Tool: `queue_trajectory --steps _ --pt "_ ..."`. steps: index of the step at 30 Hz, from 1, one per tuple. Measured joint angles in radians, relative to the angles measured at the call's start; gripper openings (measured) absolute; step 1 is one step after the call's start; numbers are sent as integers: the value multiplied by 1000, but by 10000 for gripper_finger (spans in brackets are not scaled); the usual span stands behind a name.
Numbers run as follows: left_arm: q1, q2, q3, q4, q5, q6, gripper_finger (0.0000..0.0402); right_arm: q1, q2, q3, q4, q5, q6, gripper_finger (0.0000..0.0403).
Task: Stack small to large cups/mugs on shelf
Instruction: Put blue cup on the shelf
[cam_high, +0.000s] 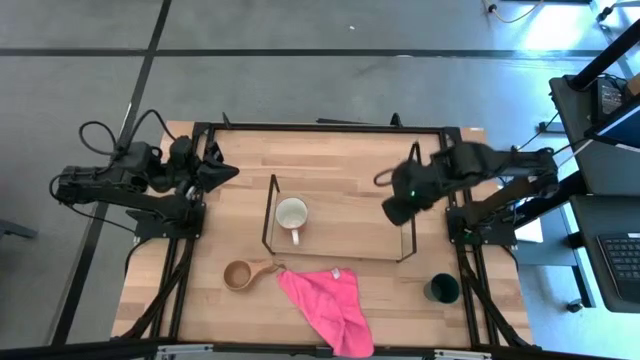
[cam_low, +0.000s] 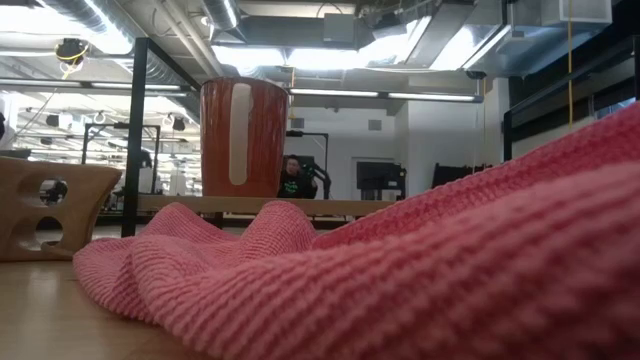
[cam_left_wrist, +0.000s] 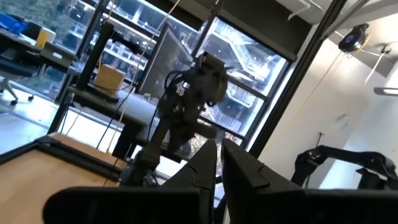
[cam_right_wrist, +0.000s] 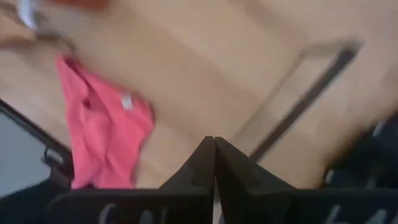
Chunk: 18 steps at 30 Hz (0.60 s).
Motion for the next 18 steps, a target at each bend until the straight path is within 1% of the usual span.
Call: queue_trajectory --steps 4,7,9,11,13,18 --pt "0 -1 0 -17 0 0 23 76 -14 -139 0 -174 147 12" --pt "0 0 0 -29 0 0 24 154 -16 -189 2 -299 236 12" --pt "0 -1 0 -37 0 1 22 207 -15 -203 5 -350 313 12" --pt "0 0 0 -45 0 1 19 265 -15 -205 3 -353 410 12" --pt "0 -1 0 -49 0 1 16 324 -17 -205 4 -325 528 12" --pt "0 0 0 -73 0 1 10 490 -15 -205 3 -143 842 12"
